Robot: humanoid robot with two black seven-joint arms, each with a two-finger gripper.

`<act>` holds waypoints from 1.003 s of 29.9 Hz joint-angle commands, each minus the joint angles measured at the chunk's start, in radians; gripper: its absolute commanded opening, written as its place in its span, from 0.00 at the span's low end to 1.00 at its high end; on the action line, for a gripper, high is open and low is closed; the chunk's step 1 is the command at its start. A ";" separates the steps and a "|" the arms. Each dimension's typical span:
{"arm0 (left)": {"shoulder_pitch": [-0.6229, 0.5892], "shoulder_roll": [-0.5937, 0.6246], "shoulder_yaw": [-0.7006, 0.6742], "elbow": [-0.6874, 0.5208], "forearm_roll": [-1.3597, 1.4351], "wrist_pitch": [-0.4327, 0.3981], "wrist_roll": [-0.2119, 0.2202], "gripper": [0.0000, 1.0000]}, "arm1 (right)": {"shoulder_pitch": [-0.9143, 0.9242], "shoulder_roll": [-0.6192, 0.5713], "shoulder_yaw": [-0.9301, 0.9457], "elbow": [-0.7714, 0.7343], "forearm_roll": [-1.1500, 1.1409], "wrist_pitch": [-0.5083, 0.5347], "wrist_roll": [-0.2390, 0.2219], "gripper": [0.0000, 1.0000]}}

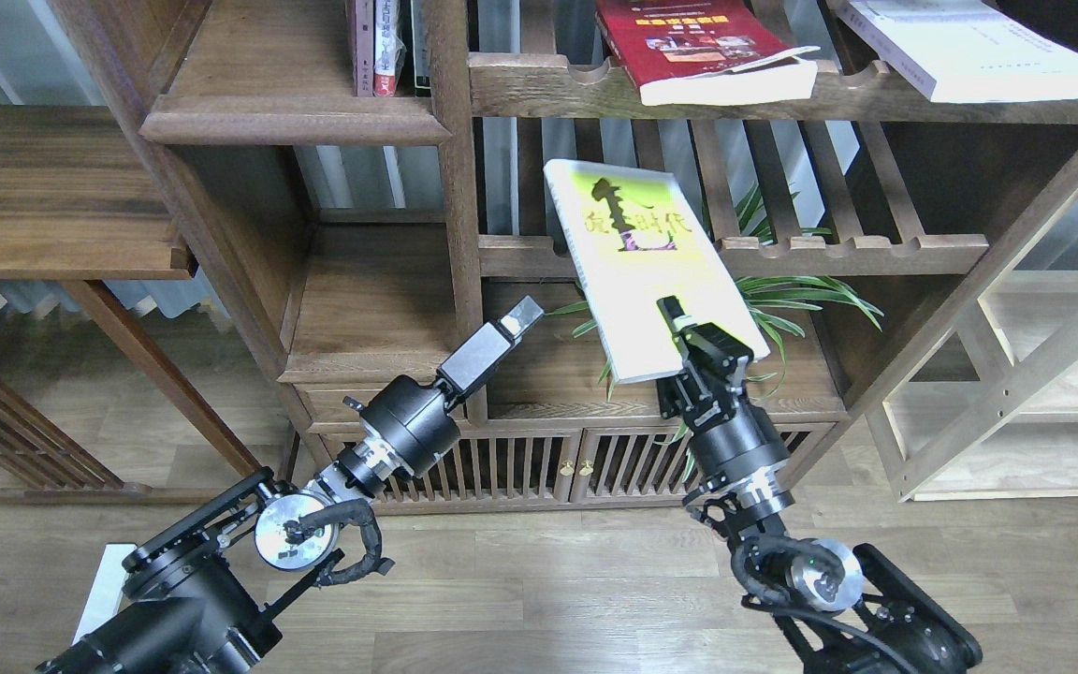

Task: Organize books on shelf
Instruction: 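Pull the book off the shelf toward the robot with the right gripper, then grasp the book's edge with the left gripper beside the right gripper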

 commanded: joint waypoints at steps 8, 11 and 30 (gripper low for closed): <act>0.003 0.047 -0.004 0.039 -0.132 0.000 0.142 0.97 | -0.001 -0.003 -0.088 -0.001 -0.063 0.000 -0.002 0.20; 0.000 0.070 -0.009 0.039 -0.175 0.000 0.217 0.97 | 0.000 0.001 -0.109 -0.001 -0.063 0.000 -0.002 0.19; -0.003 0.077 -0.069 0.036 -0.203 0.000 0.265 0.97 | -0.010 0.000 -0.231 -0.001 -0.096 0.000 -0.002 0.19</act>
